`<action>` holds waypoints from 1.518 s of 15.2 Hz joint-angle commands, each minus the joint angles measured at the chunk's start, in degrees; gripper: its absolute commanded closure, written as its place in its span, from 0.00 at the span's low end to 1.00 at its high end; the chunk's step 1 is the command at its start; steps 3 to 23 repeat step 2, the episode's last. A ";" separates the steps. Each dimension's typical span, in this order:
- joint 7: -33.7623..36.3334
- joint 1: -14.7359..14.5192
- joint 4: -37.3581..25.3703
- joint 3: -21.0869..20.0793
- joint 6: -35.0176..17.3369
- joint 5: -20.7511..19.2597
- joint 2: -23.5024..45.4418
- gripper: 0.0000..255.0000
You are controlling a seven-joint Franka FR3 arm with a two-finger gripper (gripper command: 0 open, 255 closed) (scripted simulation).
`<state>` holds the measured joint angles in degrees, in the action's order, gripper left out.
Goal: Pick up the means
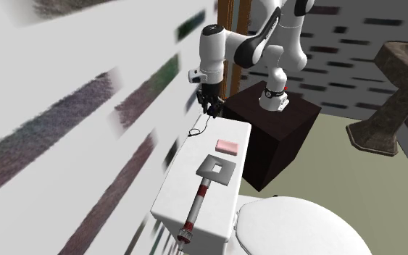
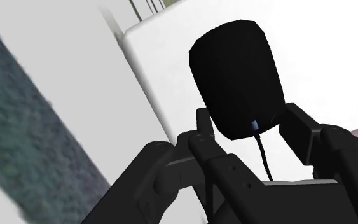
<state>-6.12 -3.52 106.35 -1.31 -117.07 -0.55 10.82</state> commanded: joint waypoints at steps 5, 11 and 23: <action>-0.05 0.02 -0.60 0.01 0.93 0.01 -0.30 1.00; -0.05 0.02 -0.60 0.01 0.93 0.01 -0.30 1.00; -0.05 0.02 -0.60 0.01 0.93 0.01 -0.30 1.00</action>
